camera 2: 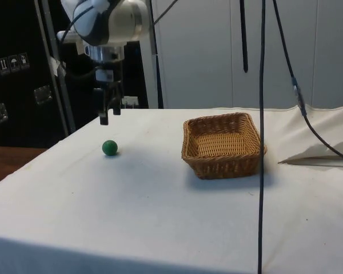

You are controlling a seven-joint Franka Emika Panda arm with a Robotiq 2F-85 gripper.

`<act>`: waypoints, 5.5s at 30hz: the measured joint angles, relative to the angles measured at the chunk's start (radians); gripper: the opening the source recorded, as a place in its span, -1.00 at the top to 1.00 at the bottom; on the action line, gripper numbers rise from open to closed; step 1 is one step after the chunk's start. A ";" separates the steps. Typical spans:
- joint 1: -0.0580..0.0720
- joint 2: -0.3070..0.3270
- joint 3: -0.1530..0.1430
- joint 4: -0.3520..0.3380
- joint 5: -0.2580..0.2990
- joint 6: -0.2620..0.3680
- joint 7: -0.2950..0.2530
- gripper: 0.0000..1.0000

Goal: Pick up the ball and place it into the basket.

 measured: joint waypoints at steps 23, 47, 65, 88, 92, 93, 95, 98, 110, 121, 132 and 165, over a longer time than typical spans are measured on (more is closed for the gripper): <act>-0.002 0.121 0.001 0.039 0.214 0.012 -0.109 -1.00; 0.000 0.166 0.002 0.047 0.300 0.022 -0.151 -1.00; 0.012 0.162 -0.004 0.032 0.300 0.040 -0.146 0.95; 0.053 -0.041 -0.027 -0.144 0.200 0.041 -0.153 0.95; 0.060 -0.086 -0.031 -0.182 0.170 0.041 -0.154 0.95; 0.061 -0.098 -0.031 -0.192 0.162 0.041 -0.154 0.95; 0.064 -0.123 -0.032 -0.212 0.147 0.041 -0.154 0.95; 0.067 -0.160 -0.034 -0.242 0.119 0.042 -0.154 0.95; 0.074 -0.298 -0.040 -0.347 0.015 0.043 -0.152 0.95; 0.074 -0.394 -0.051 -0.426 -0.075 0.053 -0.150 0.95; 0.074 -0.462 -0.076 -0.488 -0.166 0.064 -0.150 0.95; 0.074 -0.661 -0.139 -0.667 -0.370 0.087 -0.144 0.95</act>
